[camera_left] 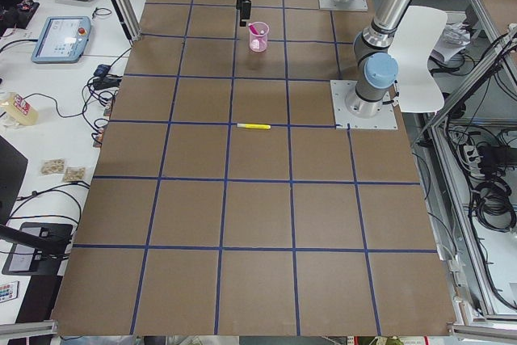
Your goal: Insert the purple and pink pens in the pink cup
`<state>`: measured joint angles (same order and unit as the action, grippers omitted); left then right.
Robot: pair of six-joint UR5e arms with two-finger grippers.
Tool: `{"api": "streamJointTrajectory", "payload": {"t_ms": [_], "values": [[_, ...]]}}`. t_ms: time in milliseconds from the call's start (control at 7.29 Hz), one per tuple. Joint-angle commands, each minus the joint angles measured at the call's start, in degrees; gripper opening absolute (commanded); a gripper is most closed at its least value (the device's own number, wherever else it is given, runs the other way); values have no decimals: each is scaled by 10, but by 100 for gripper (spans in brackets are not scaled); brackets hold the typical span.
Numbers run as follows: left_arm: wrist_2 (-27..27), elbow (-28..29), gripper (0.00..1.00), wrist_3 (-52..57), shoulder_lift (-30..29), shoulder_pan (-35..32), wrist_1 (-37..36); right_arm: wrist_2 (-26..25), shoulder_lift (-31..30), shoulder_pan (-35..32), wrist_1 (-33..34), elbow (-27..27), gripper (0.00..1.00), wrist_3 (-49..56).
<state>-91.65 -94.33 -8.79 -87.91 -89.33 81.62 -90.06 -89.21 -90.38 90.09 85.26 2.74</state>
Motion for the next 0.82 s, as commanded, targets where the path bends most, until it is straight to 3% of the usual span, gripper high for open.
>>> {"api": "streamJointTrajectory", "payload": {"t_ms": [0, 686], "values": [[9, 0, 100, 3, 0, 1, 5, 7, -6, 1, -3, -2, 100, 3], [3, 0, 100, 3, 1, 1, 6, -12, -13, 6, -6, 5, 100, 12]]}}
